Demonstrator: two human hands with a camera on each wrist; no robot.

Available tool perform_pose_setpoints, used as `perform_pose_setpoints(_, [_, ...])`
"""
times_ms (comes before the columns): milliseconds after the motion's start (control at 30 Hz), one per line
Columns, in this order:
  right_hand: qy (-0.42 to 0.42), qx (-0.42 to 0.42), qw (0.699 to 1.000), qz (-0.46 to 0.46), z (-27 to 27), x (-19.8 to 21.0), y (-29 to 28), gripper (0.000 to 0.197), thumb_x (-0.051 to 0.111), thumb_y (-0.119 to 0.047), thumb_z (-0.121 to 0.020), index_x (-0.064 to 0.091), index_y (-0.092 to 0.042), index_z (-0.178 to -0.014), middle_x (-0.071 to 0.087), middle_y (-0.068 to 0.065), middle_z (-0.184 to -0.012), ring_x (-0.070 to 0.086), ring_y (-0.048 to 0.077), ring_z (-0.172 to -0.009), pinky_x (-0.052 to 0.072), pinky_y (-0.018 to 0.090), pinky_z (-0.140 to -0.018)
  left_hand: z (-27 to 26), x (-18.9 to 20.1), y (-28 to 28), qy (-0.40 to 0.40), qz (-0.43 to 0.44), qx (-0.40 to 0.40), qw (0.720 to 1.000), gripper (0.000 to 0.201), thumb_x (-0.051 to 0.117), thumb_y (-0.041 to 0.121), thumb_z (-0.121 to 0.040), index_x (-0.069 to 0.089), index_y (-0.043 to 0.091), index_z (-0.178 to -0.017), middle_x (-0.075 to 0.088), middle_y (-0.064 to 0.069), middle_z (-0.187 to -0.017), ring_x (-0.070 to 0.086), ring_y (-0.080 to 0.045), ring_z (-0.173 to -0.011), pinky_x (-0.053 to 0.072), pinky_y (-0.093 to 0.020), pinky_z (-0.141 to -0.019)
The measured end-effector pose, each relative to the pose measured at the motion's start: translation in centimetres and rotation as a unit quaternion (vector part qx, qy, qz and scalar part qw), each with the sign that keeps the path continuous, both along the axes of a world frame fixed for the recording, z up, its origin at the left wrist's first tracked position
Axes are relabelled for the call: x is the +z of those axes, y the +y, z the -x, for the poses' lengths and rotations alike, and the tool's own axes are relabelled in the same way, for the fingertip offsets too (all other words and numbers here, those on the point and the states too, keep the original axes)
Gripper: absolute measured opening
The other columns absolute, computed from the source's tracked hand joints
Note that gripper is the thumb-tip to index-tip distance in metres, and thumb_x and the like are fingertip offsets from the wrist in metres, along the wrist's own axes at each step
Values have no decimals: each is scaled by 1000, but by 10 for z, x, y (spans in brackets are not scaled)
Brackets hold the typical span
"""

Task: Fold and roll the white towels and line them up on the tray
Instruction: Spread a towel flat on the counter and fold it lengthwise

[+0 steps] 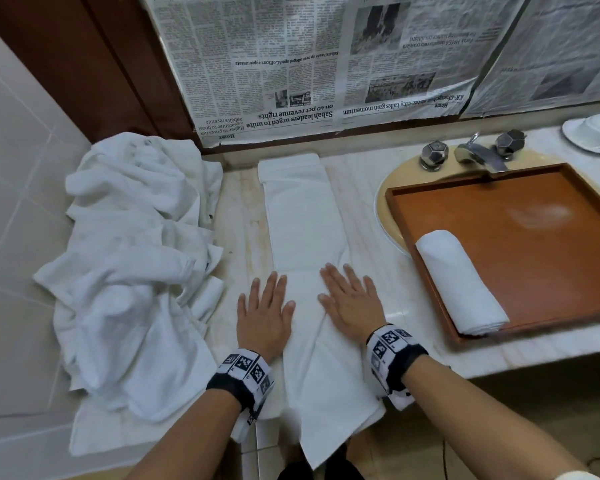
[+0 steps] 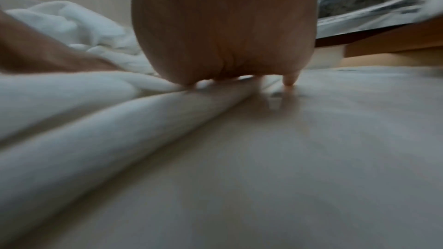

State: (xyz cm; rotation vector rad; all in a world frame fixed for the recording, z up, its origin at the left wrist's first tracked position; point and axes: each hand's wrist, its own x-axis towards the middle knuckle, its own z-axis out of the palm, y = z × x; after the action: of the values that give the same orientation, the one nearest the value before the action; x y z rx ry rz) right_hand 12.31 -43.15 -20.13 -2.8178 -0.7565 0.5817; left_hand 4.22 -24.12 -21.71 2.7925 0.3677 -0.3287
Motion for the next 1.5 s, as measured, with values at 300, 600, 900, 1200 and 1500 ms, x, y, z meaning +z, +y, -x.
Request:
perform_pose_setpoints(300, [-62, -42, 995, -67, 9, 8, -9, 53, 50, -48, -96, 54, -11, -134, 49, 9, -144, 49, 31, -129, 43, 45, -98, 3, 11, -11, 19, 37, -20, 999, 70, 0, 66, -90, -1, 46, -156, -14, 21, -164, -15, -20, -153, -5, -56, -120])
perform_pose_setpoints(600, [-3, -114, 985, -127, -7, 7, 2, 11, 48, -17, -101, 55, -11, -96, 53, 4, -102, 52, 24, -101, 37, 27, -78, 0, 3, -19, 36, 1, -7, 999, 69, -7, 66, -89, -15, 46, -154, -25, 22, -161, -19, -20, -152, -8, -57, -120])
perform_pose_setpoints(900, [45, -163, 980, -108, -20, 18, -35, 17, 56, -28, -97, 54, -15, -87, 57, 0, -95, 55, 21, -88, 44, 34, -73, 0, 7, -20, 44, 1, -12, 999, 74, -14, 67, -83, -18, 45, -153, -26, 23, -160, -19, -20, -152, -5, -57, -121])
perform_pose_setpoints(1200, [-88, -85, 977, -176, -23, 13, -17, 41, 33, -31, -95, 63, -14, -116, 61, 3, -125, 55, 27, -115, 45, 41, -91, -18, 23, -29, -2, 43, 30, 999, 61, 18, 54, -100, 17, 32, -157, 5, 13, -167, 0, -19, -154, 10, -56, -121])
perform_pose_setpoints(1500, [-10, 11, 1000, -5, -57, -9, -13, 57, 3, -52, -102, -11, -38, -156, -20, -23, -160, -19, 16, -151, -9, 48, -121, -58, 2, -13, 19, 0, 12, 1000, 55, 8, 53, -104, -12, 45, -155, -21, 25, -161, -17, -17, -152, -5, -59, -120])
